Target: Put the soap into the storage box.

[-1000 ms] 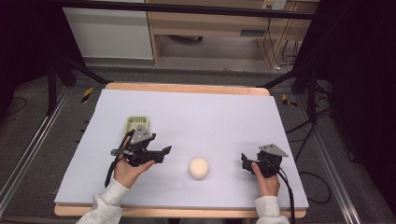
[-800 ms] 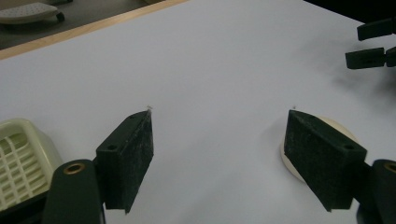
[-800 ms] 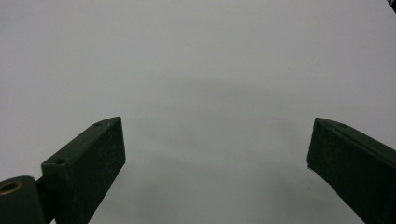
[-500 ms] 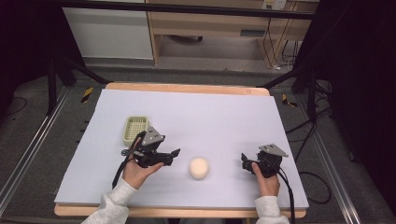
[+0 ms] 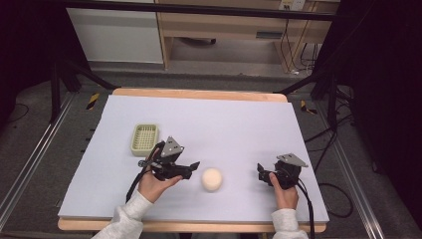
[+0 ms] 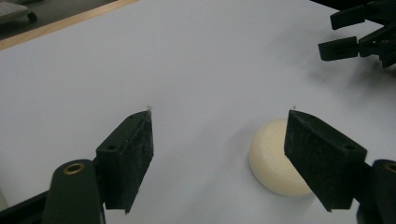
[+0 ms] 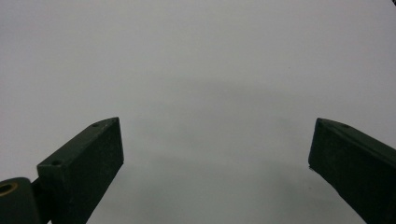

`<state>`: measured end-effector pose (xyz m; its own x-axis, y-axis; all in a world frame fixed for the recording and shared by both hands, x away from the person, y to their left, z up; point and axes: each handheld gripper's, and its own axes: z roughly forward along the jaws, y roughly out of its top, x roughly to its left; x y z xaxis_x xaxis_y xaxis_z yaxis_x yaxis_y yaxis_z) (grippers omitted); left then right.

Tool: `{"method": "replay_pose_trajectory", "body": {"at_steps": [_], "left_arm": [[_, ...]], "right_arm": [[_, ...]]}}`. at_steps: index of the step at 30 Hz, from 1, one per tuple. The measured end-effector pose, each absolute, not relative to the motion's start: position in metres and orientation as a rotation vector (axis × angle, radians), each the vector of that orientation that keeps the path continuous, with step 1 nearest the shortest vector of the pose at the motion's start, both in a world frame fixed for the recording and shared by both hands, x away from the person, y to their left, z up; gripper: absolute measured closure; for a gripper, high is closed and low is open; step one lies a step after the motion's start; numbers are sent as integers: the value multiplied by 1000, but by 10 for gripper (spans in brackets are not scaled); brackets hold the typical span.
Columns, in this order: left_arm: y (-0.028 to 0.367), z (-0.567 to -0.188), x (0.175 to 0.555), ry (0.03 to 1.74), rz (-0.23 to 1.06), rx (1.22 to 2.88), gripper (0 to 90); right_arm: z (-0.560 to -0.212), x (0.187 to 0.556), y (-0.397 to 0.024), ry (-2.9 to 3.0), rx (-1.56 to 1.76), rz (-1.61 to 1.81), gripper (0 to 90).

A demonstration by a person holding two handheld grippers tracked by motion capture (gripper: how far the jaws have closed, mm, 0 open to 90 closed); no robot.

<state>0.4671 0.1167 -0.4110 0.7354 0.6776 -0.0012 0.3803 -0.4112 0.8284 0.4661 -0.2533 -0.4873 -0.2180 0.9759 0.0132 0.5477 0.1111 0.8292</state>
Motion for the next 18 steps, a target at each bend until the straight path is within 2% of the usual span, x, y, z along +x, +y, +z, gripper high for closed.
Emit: {"method": "replay_pose_trajectory", "body": {"at_steps": [18], "left_arm": [[100,-417,465,766,397,2094,232]], "right_arm": [[-488,467,-253,1843,1482,981,41]]}}
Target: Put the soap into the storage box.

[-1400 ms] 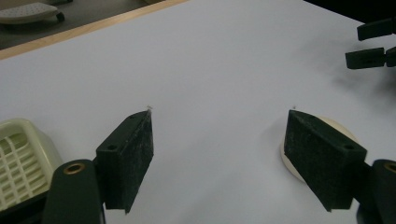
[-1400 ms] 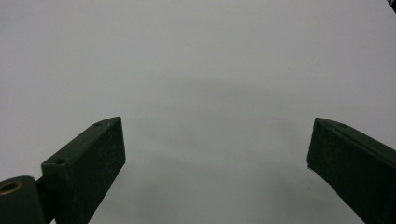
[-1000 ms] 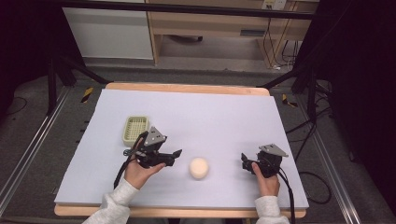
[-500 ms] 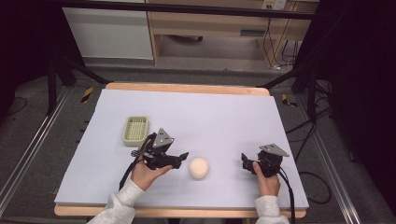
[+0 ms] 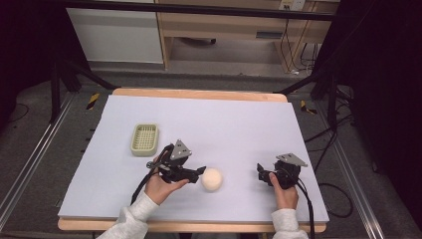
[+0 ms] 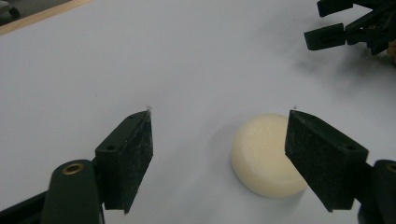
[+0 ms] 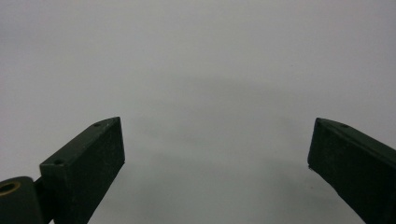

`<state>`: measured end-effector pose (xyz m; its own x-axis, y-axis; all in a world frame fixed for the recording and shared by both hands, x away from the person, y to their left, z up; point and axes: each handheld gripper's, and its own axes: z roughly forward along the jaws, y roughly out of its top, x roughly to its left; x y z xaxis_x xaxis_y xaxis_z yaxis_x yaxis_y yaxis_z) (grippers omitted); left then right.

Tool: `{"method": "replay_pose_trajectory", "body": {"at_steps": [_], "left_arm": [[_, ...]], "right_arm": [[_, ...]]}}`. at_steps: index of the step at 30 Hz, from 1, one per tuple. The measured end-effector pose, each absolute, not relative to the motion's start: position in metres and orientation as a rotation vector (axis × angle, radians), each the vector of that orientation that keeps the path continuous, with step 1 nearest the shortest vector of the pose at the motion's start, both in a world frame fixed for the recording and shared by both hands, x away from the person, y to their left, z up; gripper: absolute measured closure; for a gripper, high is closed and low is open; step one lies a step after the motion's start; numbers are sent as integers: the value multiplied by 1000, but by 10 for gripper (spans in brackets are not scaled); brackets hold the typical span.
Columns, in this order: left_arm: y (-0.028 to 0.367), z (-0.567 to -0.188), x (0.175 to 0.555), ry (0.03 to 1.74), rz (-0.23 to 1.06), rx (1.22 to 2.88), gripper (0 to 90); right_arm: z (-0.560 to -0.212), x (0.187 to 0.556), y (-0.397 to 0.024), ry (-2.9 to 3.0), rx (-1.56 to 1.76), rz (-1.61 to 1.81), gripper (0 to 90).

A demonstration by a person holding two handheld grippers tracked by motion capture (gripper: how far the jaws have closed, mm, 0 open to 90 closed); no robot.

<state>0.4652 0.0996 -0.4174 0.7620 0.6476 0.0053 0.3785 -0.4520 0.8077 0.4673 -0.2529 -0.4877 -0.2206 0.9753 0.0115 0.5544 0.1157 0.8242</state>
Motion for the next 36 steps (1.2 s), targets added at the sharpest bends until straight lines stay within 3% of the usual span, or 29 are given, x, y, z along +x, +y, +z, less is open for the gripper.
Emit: {"method": "replay_pose_trajectory", "body": {"at_steps": [36], "left_arm": [[64,-439,458,702,315,2216,193]], "right_arm": [[-488,467,-253,1851,1474,988,42]]}}
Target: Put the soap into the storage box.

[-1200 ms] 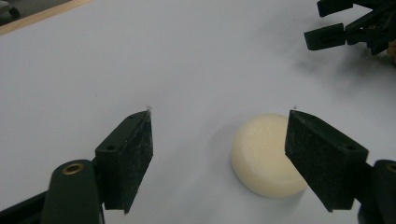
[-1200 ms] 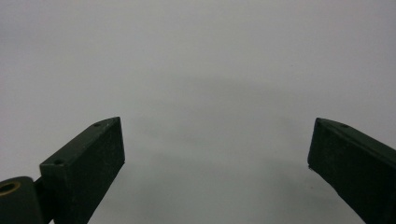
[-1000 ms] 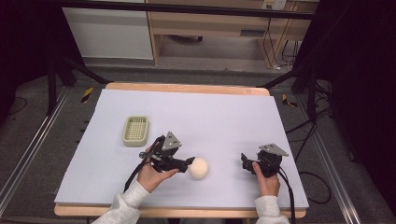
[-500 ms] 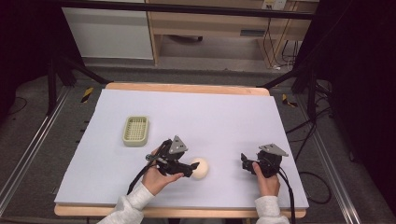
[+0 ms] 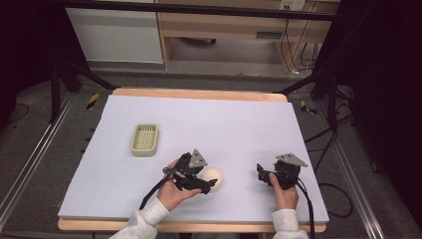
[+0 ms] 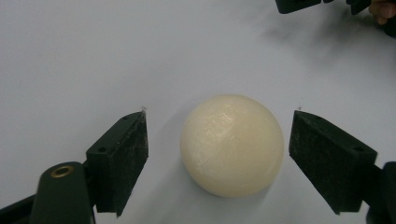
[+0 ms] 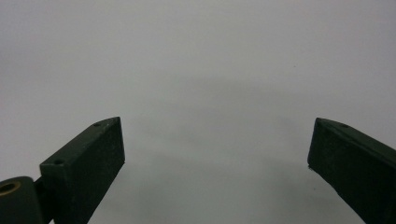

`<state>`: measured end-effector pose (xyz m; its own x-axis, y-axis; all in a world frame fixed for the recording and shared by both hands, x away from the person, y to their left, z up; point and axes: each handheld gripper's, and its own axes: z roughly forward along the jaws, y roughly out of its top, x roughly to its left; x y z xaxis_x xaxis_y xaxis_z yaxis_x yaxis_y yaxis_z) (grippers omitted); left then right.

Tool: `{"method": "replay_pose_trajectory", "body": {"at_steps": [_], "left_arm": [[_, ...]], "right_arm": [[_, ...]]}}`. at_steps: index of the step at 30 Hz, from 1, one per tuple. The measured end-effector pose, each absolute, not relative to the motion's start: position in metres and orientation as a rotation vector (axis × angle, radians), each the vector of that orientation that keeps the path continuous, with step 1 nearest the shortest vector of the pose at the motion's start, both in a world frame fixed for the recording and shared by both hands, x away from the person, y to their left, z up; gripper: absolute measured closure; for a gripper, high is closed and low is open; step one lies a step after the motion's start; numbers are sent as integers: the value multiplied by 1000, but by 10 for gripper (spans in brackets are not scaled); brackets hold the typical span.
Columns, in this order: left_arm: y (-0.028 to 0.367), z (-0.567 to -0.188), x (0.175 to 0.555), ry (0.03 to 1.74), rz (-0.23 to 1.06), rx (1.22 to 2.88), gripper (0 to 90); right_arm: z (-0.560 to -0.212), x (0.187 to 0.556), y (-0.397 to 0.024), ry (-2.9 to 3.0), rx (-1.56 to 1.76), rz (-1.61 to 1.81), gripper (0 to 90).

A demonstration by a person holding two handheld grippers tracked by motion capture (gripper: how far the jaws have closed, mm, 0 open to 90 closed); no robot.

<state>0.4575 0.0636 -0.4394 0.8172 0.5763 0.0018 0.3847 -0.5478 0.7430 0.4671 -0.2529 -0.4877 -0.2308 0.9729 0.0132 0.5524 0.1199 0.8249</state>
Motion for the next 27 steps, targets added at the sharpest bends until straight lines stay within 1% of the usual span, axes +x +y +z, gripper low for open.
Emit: {"method": "replay_pose_trajectory", "body": {"at_steps": [18,27], "left_arm": [[52,-451,458,695,285,2264,159],[45,-457,461,687,275,2296,157]], "right_arm": [[-488,467,-253,1850,1474,989,42],[-488,467,-253,1852,1475,991,42]]}}
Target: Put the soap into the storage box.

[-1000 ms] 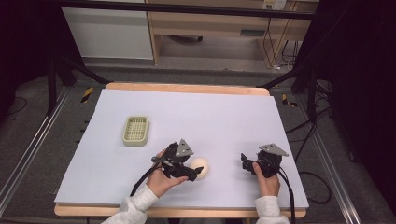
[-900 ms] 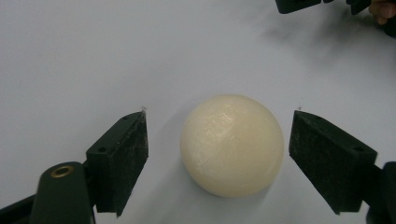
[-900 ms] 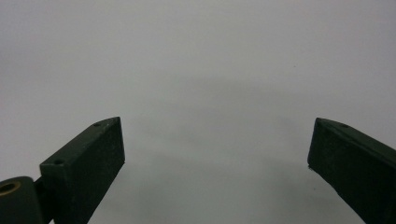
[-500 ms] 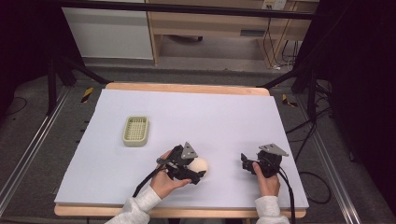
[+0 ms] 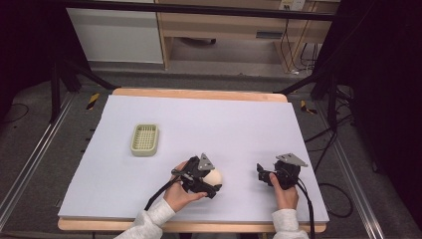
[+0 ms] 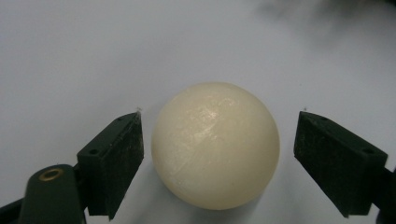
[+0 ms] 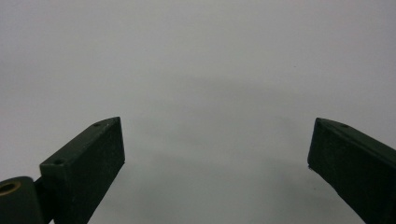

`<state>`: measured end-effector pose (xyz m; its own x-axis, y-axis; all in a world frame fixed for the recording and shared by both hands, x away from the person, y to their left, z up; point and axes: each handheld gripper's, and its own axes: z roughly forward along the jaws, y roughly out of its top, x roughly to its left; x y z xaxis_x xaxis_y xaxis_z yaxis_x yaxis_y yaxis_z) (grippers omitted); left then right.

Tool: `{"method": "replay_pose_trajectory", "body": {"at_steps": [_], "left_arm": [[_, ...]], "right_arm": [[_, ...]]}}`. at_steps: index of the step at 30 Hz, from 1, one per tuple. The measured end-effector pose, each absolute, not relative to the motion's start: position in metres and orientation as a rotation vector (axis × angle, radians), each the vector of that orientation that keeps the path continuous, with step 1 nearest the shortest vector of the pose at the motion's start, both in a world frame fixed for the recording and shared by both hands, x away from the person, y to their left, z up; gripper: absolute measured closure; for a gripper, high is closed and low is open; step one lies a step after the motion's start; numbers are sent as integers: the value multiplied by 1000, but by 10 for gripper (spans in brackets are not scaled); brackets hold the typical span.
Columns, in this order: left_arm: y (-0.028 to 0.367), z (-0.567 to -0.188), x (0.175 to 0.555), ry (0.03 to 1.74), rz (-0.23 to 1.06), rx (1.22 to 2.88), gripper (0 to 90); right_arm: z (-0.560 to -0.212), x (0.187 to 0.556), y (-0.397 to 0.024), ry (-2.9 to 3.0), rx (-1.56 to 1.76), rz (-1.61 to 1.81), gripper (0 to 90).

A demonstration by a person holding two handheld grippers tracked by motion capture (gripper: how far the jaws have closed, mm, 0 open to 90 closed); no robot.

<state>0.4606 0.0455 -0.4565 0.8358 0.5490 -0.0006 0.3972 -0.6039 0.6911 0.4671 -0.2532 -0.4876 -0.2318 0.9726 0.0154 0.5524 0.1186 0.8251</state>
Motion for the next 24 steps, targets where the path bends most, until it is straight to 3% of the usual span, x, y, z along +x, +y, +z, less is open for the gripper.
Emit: {"method": "replay_pose_trajectory", "body": {"at_steps": [24], "left_arm": [[39,-467,467,693,253,2337,217]], "right_arm": [[-488,467,-253,1852,1477,995,42]]}}
